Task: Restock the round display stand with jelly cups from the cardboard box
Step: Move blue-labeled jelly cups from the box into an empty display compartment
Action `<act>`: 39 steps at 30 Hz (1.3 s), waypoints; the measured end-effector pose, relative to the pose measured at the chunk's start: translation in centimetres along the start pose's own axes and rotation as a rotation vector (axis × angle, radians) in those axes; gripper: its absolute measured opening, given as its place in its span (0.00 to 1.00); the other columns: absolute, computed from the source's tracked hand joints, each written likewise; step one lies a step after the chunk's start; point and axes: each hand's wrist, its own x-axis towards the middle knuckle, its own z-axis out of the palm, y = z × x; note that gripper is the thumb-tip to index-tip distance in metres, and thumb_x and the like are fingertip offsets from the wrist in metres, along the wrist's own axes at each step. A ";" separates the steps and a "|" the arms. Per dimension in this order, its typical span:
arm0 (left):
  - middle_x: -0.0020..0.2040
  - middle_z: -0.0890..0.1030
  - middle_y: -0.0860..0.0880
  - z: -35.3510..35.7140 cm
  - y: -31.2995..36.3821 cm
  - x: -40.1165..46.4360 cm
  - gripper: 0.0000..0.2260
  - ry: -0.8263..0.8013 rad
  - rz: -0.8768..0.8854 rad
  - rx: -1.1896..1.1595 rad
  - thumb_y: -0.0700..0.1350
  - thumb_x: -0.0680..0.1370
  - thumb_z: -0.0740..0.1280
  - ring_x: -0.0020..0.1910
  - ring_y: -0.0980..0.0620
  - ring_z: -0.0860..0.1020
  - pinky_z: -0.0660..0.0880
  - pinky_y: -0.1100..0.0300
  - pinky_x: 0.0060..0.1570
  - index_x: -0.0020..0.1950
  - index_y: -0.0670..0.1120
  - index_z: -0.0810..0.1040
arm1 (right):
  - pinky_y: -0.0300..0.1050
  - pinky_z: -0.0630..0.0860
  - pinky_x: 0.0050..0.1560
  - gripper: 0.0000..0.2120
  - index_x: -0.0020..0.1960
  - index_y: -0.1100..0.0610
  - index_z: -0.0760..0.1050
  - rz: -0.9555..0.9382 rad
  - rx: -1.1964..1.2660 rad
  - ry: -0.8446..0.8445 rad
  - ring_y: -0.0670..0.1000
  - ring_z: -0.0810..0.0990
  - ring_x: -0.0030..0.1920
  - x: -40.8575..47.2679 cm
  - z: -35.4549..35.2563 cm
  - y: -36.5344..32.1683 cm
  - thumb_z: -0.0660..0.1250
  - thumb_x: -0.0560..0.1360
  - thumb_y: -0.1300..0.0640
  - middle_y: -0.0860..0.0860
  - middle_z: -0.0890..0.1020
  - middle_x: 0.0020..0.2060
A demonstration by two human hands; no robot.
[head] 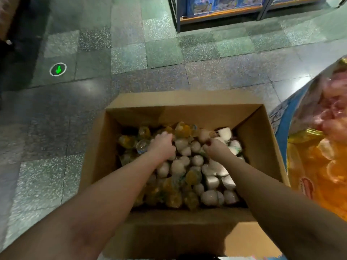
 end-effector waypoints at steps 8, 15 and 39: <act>0.79 0.55 0.48 2.6 1.6 8.7 0.27 -0.020 0.106 0.240 0.44 0.80 0.61 0.76 0.43 0.55 0.54 0.45 0.74 0.78 0.49 0.57 | 0.53 0.72 0.65 0.27 0.71 0.58 0.70 0.115 0.277 -0.007 0.61 0.75 0.64 9.5 -0.2 -1.4 0.60 0.79 0.41 0.58 0.76 0.66; 0.80 0.54 0.50 4.1 1.3 12.2 0.28 -0.007 0.237 0.475 0.42 0.81 0.55 0.77 0.43 0.54 0.54 0.47 0.74 0.80 0.51 0.51 | 0.50 0.69 0.67 0.24 0.69 0.62 0.73 0.176 0.323 -0.074 0.59 0.73 0.67 13.5 0.9 -1.9 0.59 0.82 0.45 0.60 0.76 0.67; 0.47 0.79 0.47 2.1 -1.9 -14.7 0.15 -0.293 -0.179 -1.379 0.49 0.81 0.61 0.37 0.55 0.81 0.76 0.63 0.32 0.63 0.42 0.75 | 0.42 0.71 0.36 0.13 0.61 0.49 0.79 -0.025 1.160 0.100 0.50 0.75 0.35 -15.5 3.5 3.2 0.67 0.78 0.53 0.50 0.84 0.44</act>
